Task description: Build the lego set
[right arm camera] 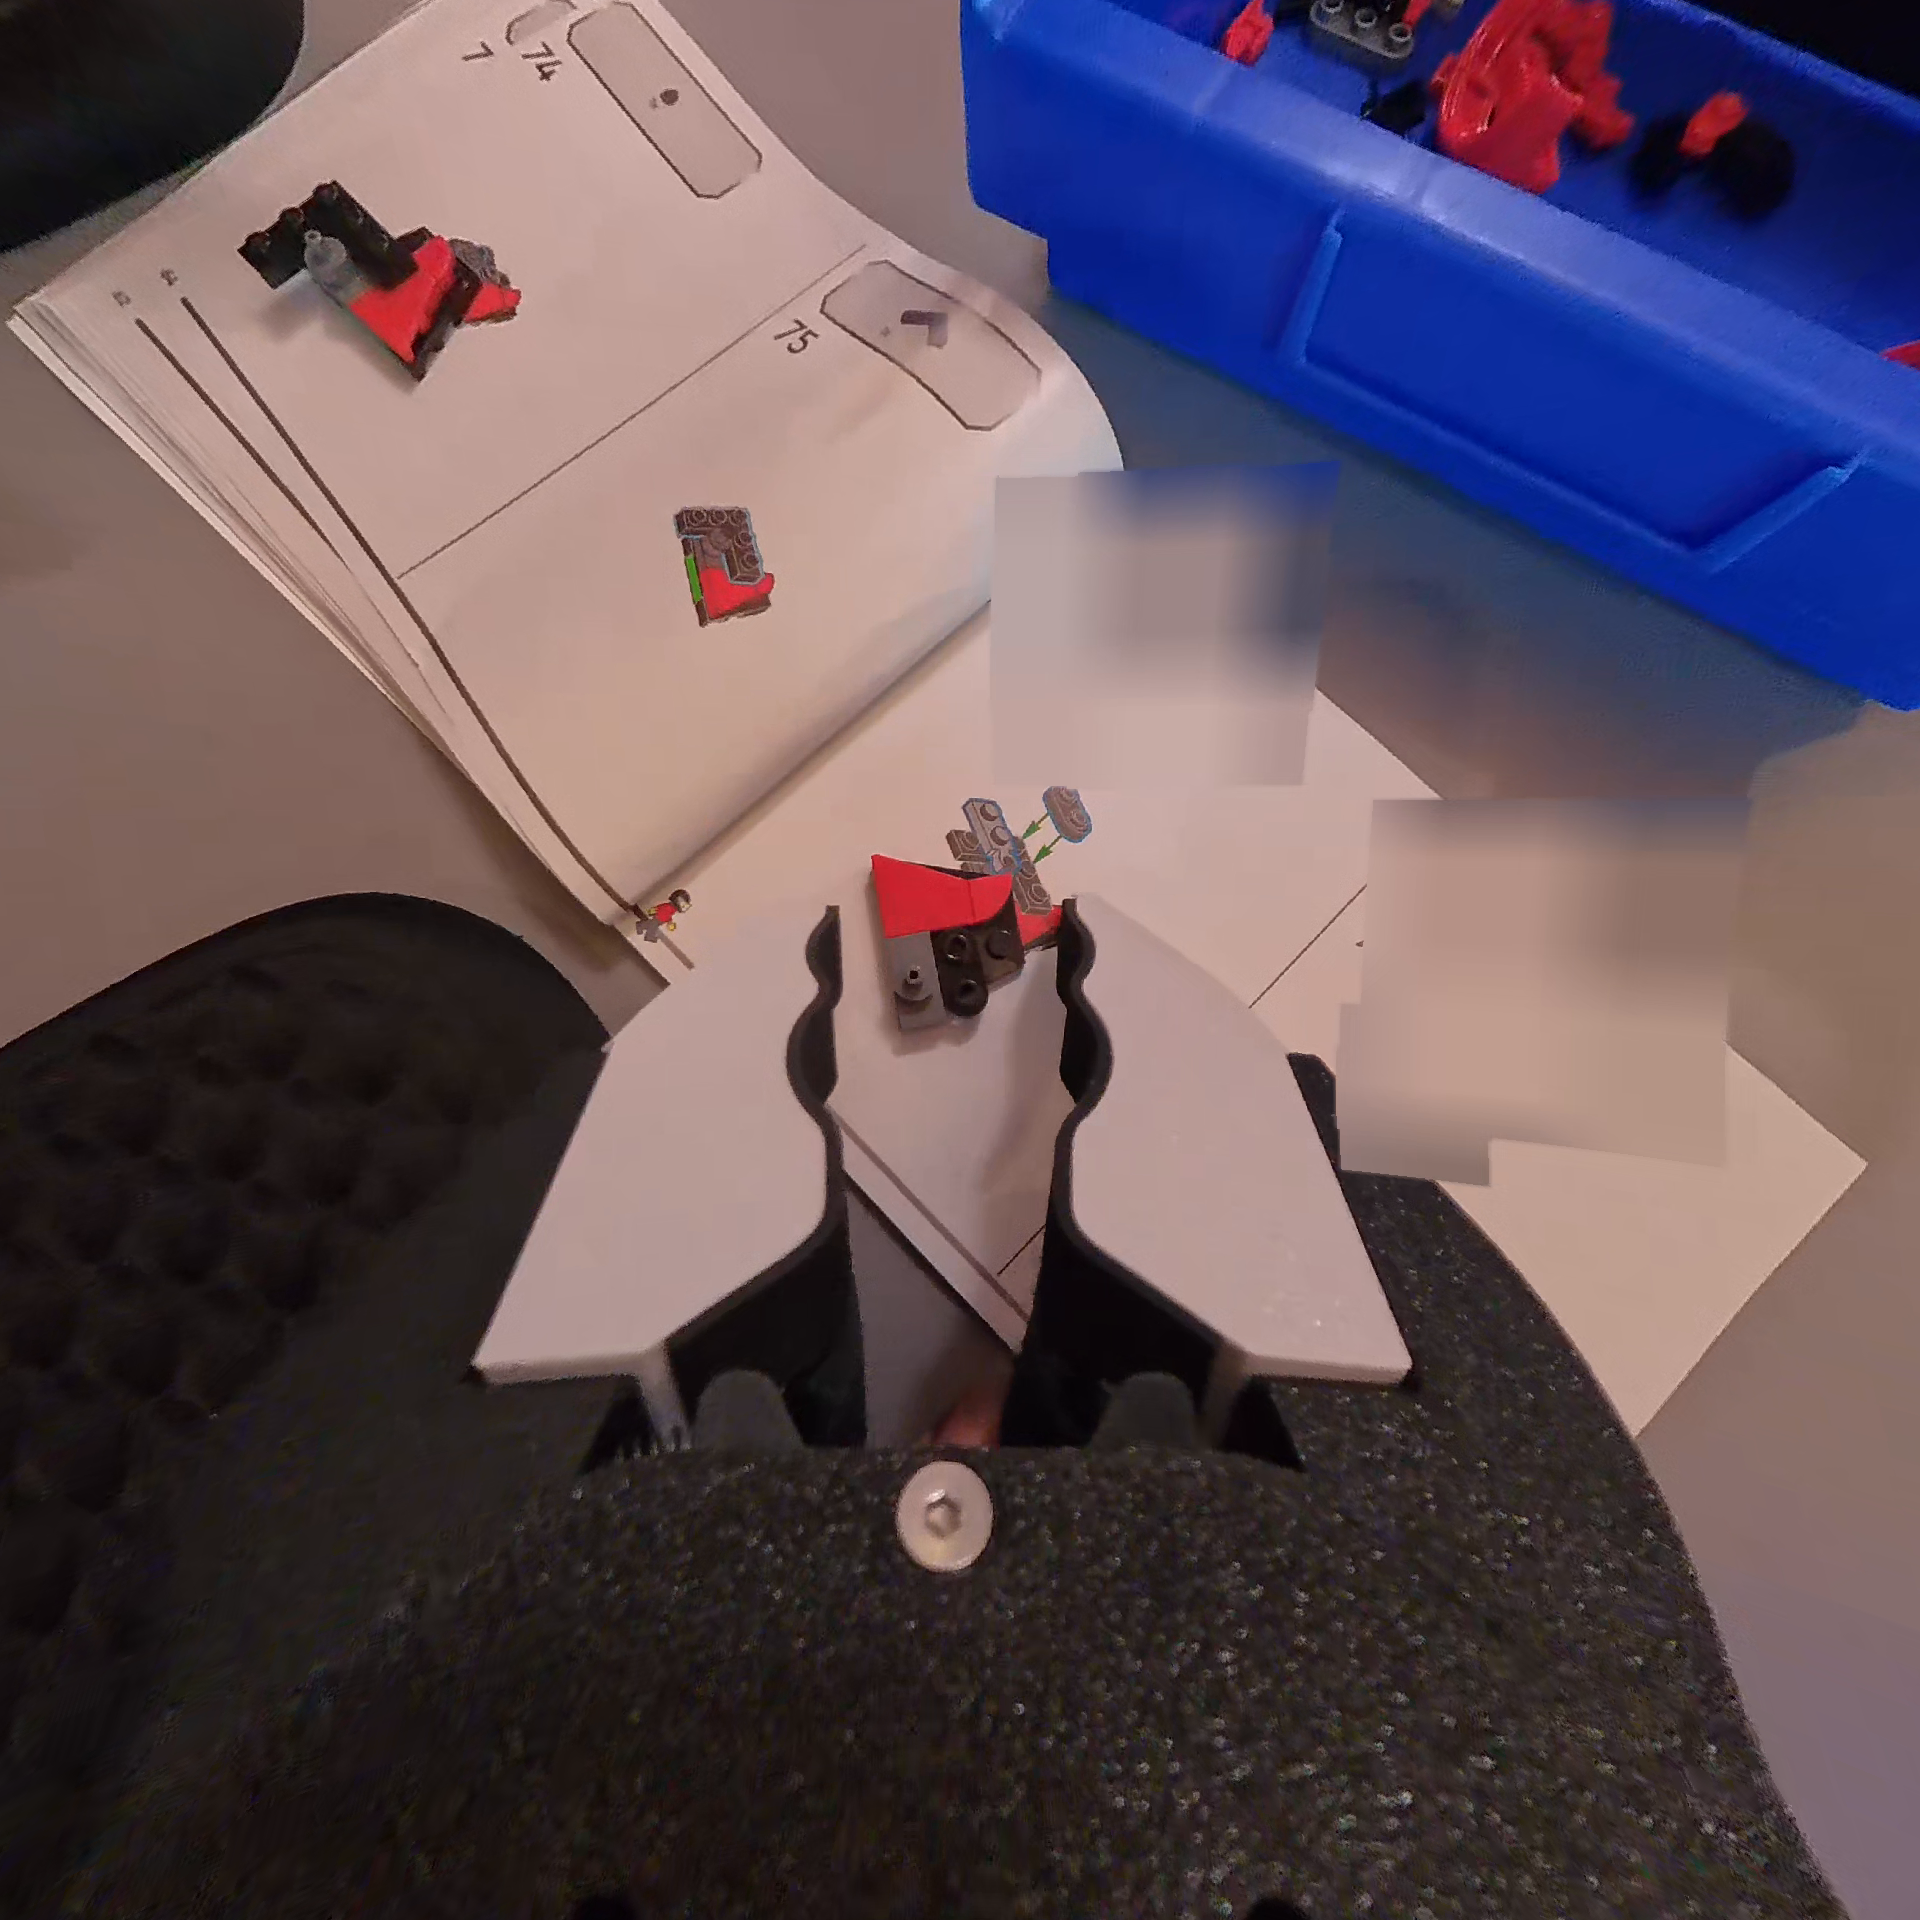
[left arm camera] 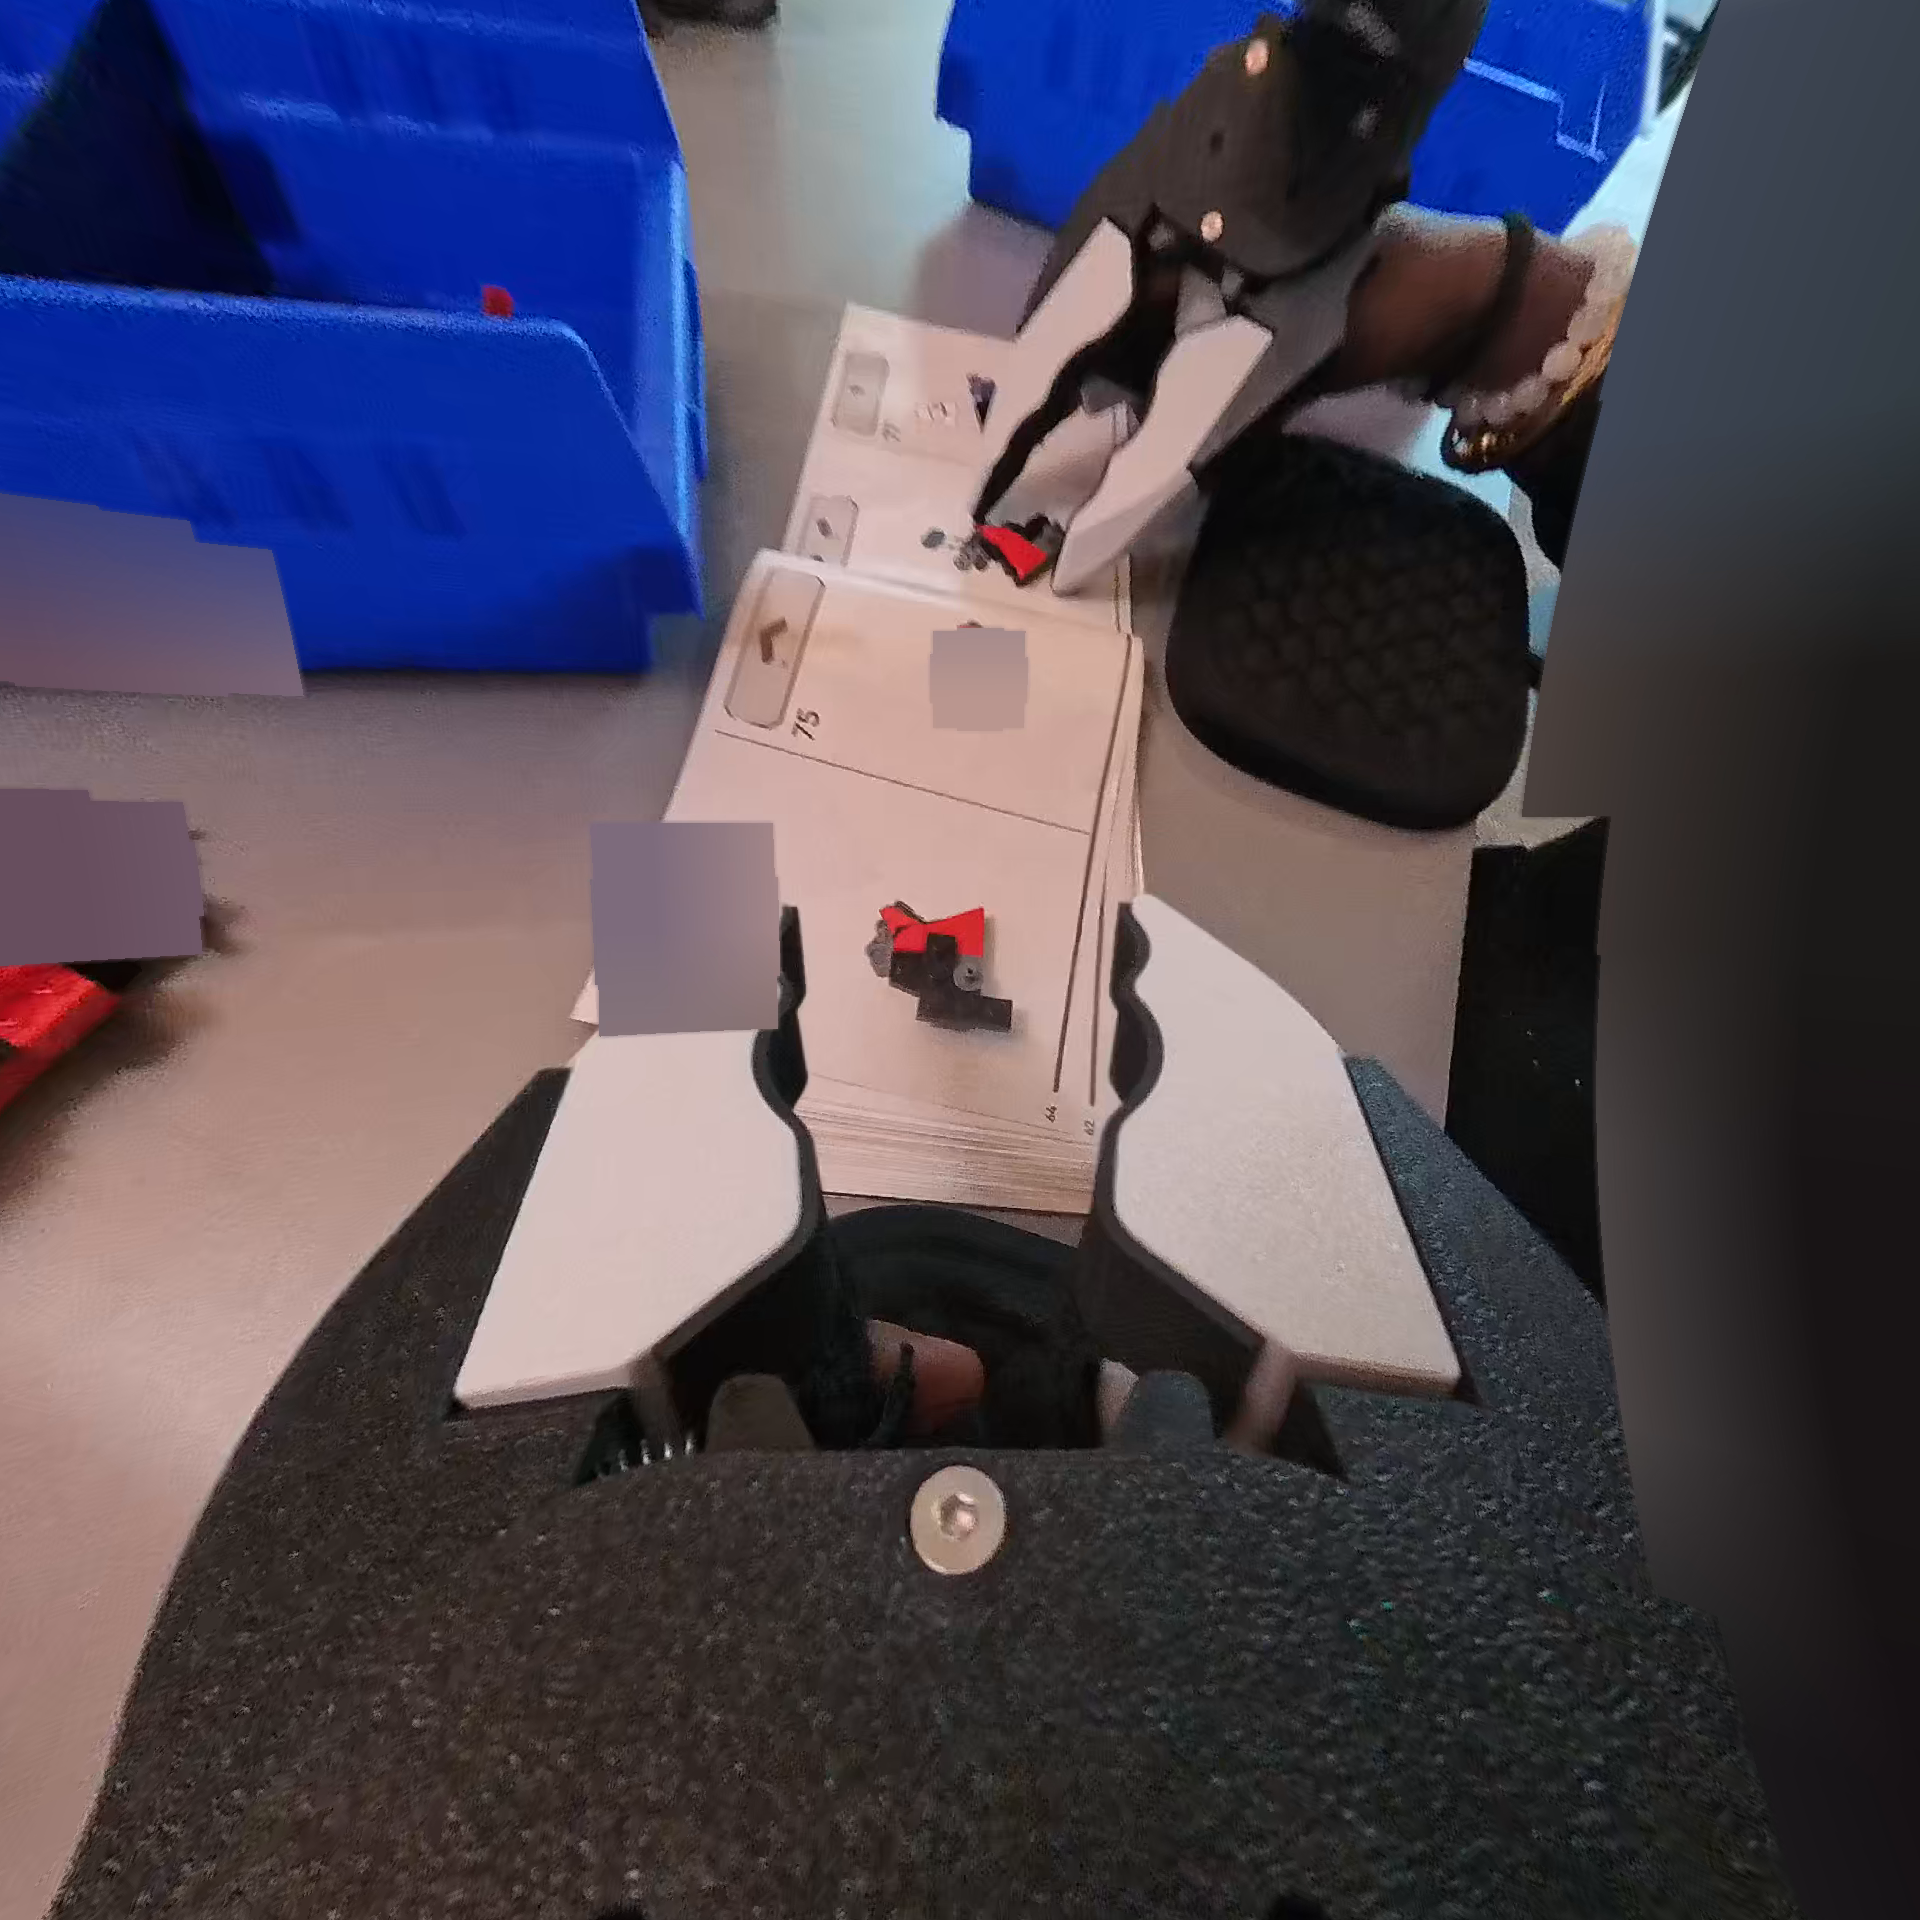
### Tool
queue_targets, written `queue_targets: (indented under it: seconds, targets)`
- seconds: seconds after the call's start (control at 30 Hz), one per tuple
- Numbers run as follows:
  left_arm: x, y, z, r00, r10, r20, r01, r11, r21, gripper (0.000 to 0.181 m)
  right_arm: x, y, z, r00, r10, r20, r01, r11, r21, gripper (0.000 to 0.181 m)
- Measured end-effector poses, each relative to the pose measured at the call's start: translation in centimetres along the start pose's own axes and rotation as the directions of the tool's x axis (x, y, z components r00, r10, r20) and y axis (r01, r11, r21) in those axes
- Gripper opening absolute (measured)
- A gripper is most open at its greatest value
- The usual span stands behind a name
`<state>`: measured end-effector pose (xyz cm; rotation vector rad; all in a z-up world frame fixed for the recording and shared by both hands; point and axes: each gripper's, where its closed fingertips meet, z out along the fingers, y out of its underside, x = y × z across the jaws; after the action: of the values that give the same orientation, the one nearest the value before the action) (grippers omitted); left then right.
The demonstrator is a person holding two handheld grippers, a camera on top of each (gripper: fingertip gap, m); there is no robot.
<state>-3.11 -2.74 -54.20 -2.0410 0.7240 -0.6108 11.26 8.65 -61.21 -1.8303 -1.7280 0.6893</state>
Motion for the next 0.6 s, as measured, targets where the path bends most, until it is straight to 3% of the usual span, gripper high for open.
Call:
queue_targets:
  seconds: [0.3, 0.6]
  targets:
    - [0.4, 2.8, 2.3, 0.998, 0.005, -0.057, -0.013, 0.991, -0.135, 0.053, -0.2, -0.1, 0.0, 0.998, -0.039, 0.040, 0.040, 0.999, -0.018, 0.029]
    - [0.2, 2.9, 3.0, 0.998, 0.012, -0.062, -0.022, 0.986, -0.166, 0.047, -0.3, 0.0, 0.0, 0.997, -0.065, 0.052, 0.066, 0.998, -0.019, 0.030]
